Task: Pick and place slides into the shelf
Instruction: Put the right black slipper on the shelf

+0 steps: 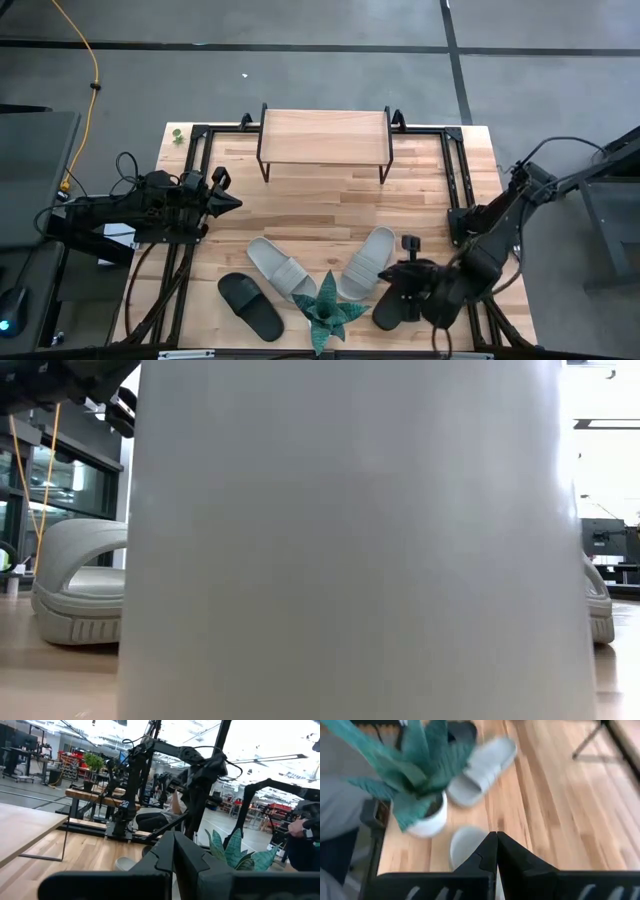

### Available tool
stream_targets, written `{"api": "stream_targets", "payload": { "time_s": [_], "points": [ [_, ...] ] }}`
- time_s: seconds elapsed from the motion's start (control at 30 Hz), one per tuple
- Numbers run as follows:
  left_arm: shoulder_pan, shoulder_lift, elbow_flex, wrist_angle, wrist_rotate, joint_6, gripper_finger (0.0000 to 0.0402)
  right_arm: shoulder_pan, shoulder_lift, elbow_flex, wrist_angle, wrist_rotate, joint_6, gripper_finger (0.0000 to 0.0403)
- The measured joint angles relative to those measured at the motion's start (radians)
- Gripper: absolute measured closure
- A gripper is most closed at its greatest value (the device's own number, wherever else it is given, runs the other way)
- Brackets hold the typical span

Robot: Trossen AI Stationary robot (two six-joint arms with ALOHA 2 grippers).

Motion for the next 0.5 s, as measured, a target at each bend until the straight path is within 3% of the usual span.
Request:
{"api": "stream_targets", "payload": {
  "time_s": [0.27,0.5],
  "points": [
    [0.0,0.0,0.0,0.0,-0.021,0.0,0.0401,0.005,0.148,0.195,-0.298,-0.059,0.248,0.0402],
    [0.0,0.0,0.0,0.0,-0.025,0.0,0.0401,0.021,0.229,0.284,-0.404,-0.078,0.388,0.0402]
  ]
}}
